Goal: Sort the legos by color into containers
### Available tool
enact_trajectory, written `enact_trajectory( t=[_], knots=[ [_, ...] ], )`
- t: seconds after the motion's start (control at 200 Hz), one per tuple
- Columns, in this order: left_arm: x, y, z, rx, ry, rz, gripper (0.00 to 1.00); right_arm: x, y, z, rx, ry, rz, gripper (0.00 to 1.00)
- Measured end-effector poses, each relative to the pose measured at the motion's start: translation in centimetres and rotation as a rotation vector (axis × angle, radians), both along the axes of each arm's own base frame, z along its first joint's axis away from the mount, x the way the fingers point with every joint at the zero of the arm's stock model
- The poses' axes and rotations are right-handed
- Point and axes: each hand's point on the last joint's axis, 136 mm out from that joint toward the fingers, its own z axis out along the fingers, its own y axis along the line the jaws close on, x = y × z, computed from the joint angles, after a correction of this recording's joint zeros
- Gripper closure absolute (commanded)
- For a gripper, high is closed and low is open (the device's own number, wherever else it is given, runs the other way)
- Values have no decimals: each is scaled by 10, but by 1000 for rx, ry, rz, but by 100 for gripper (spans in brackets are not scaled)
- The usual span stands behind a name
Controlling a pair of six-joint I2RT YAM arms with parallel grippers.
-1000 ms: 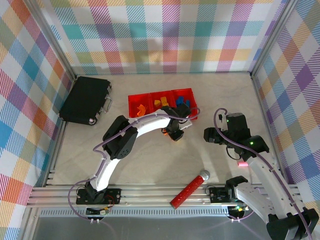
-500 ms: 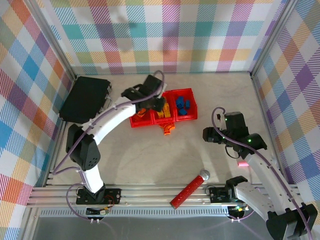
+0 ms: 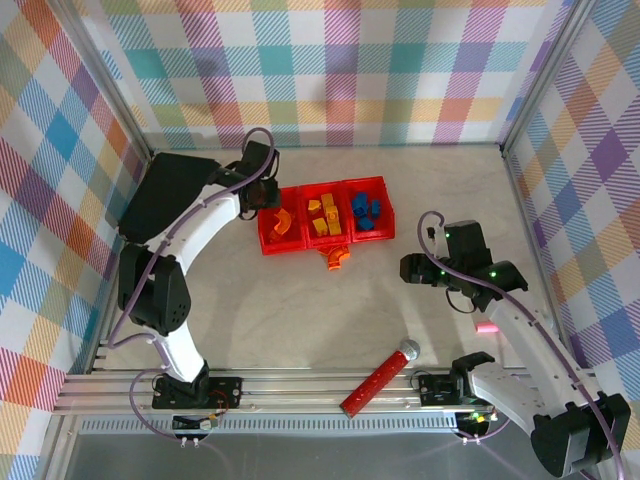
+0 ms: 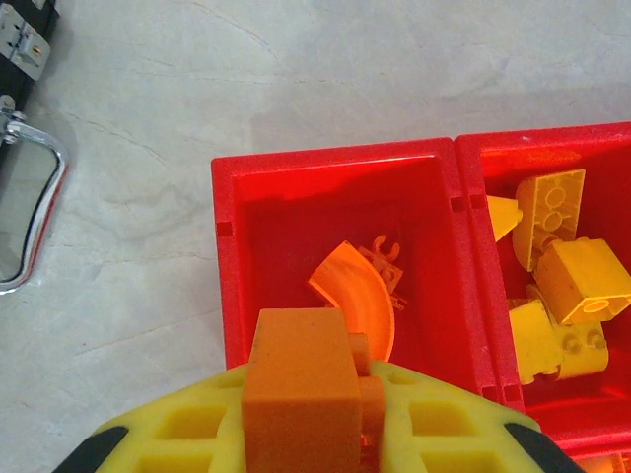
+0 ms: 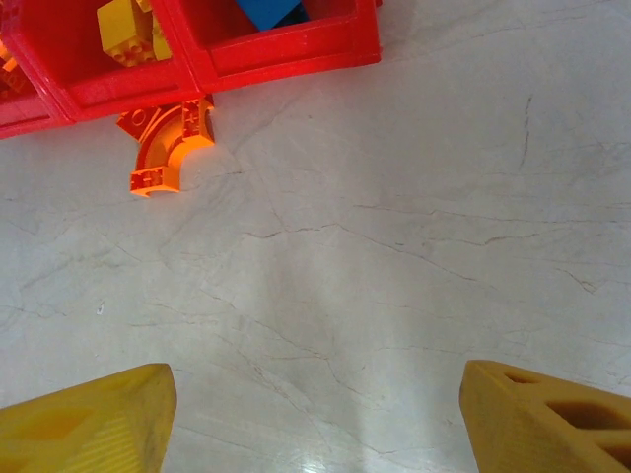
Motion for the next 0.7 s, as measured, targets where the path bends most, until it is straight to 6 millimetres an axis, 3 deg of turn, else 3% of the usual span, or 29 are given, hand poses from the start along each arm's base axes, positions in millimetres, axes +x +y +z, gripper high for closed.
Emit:
enact_trajectory(
  t=[0.35,0.7],
  knots=[
    [8,-9,-72,16,150,-14,87,-2,0,-6,1,15,4,24],
    [12,-14,-77,-13,152,-25,72,-3,0,-6,0,16,4,24]
  ],
)
